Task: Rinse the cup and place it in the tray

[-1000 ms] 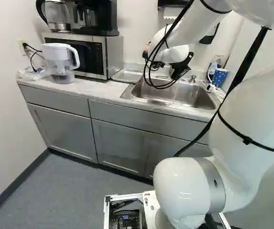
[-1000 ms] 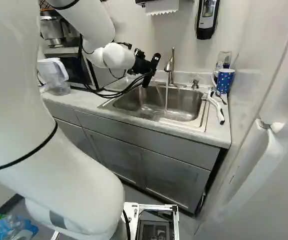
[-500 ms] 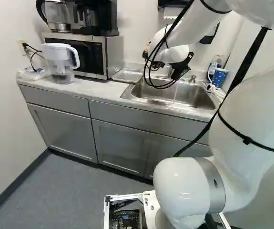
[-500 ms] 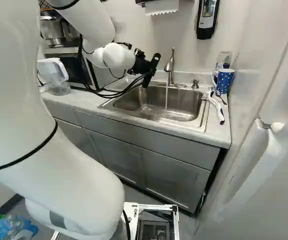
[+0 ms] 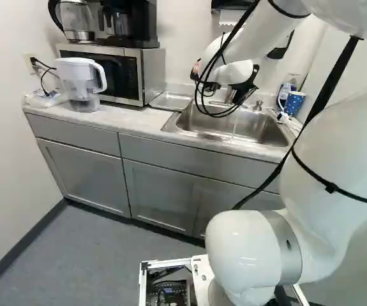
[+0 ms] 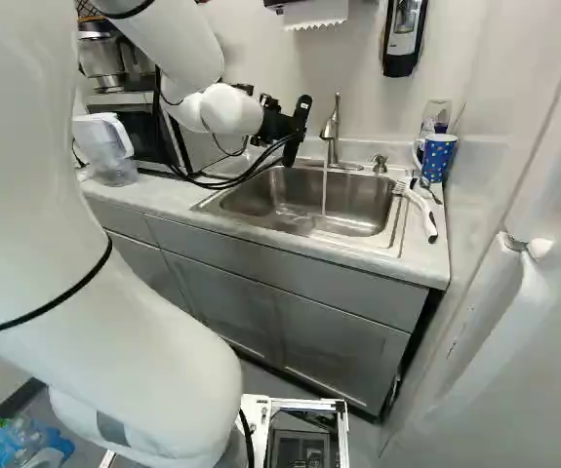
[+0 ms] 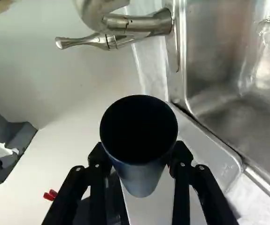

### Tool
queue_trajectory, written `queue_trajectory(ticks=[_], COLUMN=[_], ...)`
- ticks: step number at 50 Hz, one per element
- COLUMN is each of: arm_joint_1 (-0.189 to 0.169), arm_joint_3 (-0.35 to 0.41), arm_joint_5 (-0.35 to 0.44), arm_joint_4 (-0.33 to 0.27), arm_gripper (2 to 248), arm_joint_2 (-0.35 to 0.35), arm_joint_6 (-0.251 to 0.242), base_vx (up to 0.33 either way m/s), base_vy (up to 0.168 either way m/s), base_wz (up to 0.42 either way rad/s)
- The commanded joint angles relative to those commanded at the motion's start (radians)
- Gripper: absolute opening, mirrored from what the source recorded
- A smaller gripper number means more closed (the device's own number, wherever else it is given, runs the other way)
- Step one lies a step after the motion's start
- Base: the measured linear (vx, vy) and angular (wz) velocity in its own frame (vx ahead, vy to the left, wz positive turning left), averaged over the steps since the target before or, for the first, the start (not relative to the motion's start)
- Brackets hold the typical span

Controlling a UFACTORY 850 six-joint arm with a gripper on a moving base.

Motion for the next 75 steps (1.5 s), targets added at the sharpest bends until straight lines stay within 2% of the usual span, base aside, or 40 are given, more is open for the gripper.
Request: queue_trajectory(ticks=[75], arm_joint_1=[0.000], arm_joint_3=[0.000], arm_joint_5=[0.000], arm_joint_4=[0.000], arm_gripper=[126], arm_joint_2=[0.000], arm_joint_6=[-0.786], base_vx=[0.000], base_vy=[0.000], base_wz=[0.000])
